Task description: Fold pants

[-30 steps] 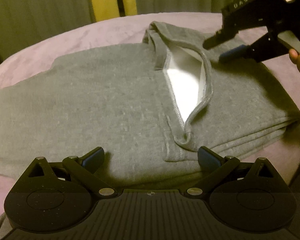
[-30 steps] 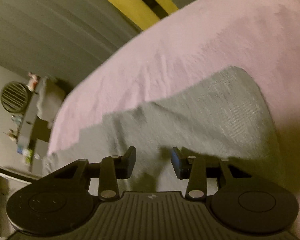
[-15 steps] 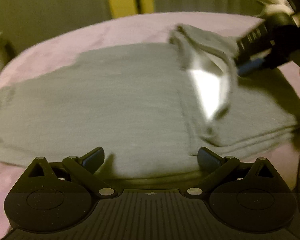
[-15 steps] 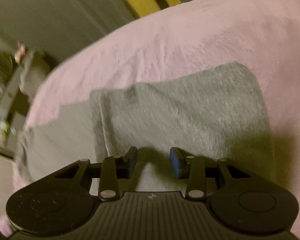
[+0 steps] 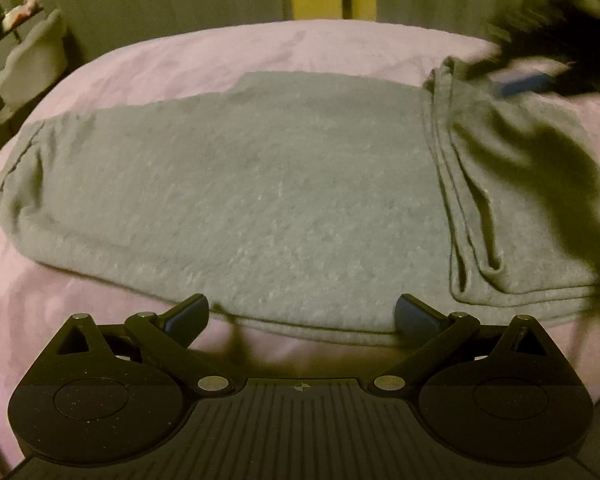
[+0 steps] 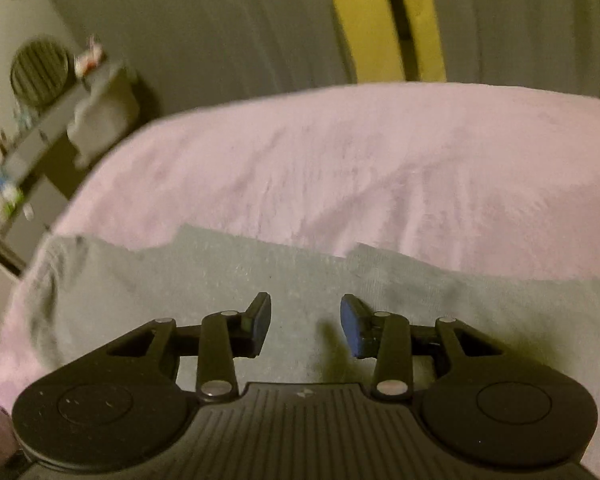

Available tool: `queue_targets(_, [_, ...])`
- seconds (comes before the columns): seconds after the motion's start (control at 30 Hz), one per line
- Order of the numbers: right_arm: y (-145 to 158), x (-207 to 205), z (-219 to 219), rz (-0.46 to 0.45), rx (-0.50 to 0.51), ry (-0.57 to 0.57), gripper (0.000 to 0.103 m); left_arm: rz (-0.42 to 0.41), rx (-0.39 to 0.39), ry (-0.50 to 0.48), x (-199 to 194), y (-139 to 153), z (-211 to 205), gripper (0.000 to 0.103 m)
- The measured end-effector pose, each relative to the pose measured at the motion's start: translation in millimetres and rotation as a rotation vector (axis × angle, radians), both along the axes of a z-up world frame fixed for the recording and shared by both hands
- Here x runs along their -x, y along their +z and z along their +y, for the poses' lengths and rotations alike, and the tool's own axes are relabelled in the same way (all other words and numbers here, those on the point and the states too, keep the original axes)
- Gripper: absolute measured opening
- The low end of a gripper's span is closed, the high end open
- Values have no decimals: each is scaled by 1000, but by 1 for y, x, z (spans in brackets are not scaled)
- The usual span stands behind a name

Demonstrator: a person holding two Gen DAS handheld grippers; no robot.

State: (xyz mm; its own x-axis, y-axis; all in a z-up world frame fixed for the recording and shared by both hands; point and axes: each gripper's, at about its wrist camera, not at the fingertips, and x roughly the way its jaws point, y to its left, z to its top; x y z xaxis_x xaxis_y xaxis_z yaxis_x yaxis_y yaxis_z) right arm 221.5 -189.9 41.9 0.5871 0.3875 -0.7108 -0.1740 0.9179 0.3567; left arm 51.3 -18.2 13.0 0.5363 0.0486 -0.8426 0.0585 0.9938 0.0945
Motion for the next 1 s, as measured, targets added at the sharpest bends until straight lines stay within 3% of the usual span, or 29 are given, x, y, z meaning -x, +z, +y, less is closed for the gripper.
queue_targets(0.13, [-1, 59, -58, -42, 75, -136, 48, -45, 8, -68, 0, 4, -23, 102])
queue_targets(0.27, [-18, 121, -106, -8, 107, -290, 56, -30, 112, -116, -14, -1, -44, 102])
queue_targets(0.33, [-26, 143, -119, 11, 77, -340, 61, -19, 167, -129, -22, -4, -52, 102])
queue_targets(0.47, [-32, 156, -130, 38, -13, -365, 68, 1, 242, -117, -37, -2, -64, 102])
queue_targets(0.6, [-27, 155, -126, 12, 3, -342, 75, -17, 343, -159, -37, -1, -70, 103])
queue_targets(0.73, [-36, 159, -126, 42, 1, -340, 75, 117, 173, -117, -54, -36, -84, 102])
queue_targets(0.8, [-35, 159, -128, 39, -11, -360, 76, 98, 183, -115, -53, -39, -84, 101])
queue_targets(0.83, [-35, 161, -130, 38, -20, -368, 77, 100, 194, -116, -53, -37, -85, 98])
queue_targets(0.9, [-37, 161, -134, 53, -25, -384, 78, 92, 237, -163, -51, -31, -86, 53])
queue_targets(0.97, [-39, 160, -136, 73, -18, -400, 78, 93, 245, -191, -51, -26, -88, 39])
queue_targets(1.0, [-40, 159, -136, 78, -16, -406, 78, 92, 231, -191, -51, -26, -89, 23])
